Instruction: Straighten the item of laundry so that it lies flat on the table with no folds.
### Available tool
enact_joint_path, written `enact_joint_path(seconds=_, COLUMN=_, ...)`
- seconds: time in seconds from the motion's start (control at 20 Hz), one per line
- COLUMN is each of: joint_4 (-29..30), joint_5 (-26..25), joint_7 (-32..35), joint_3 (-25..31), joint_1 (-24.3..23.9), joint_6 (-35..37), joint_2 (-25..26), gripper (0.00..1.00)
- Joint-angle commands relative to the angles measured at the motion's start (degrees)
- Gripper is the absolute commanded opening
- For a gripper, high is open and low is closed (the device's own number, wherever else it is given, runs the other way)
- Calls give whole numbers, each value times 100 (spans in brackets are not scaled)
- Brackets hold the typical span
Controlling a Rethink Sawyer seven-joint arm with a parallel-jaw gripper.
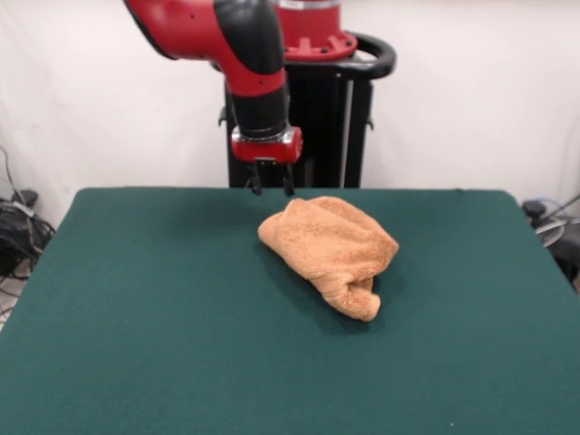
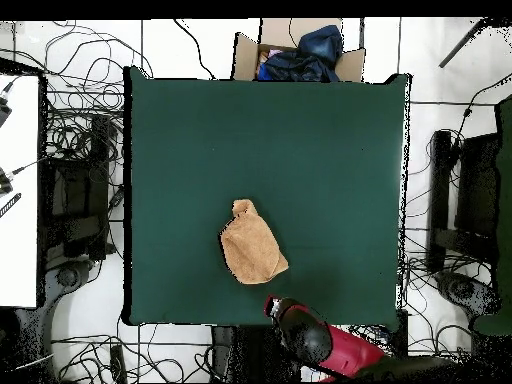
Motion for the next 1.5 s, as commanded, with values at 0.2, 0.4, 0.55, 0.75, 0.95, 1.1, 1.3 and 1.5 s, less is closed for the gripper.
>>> enact_joint_path(seconds=0.2, joint_4=-282, joint_5=151, joint_7=1030, joint_3=814, joint_1=-247, joint_6=112, joint_2=297, gripper=100)
enact_joint_path(seconds=0.4, joint_4=-251, joint_5=136, joint_7=1056, joint_3=929, joint_1=-345, joint_6=32, joint_2=346, gripper=100)
enact_joint_path(seconds=0.55, joint_4=-244, joint_5=80, joint_7=1110, joint_3=1040, joint_1=-467, joint_6=-176, joint_2=454, gripper=100)
enact_joint_path(seconds=0.75, joint_4=-227, joint_5=67, joint_7=1176, joint_3=1151, joint_1=-560, joint_6=-347, joint_2=551, gripper=100)
enact_joint_path(seconds=0.95, joint_4=-234, joint_5=70, joint_7=1197, joint_3=1244, joint_1=-651, joint_6=-396, joint_2=667, gripper=100)
enact_joint_path(seconds=1.1, joint_4=-223, joint_5=71, joint_7=1233, joint_3=1272, joint_1=-693, joint_6=-472, joint_2=723, gripper=100)
enact_joint_path(seconds=1.3, joint_4=-197, joint_5=72, joint_7=1349, joint_3=1329, joint_1=-807, joint_6=-703, joint_2=914, gripper=100)
enact_joint_path(seconds=1.5, joint_4=-165, joint_5=105, joint_7=1355, joint_3=1339, joint_1=-829, joint_6=-762, joint_2=940, gripper=100)
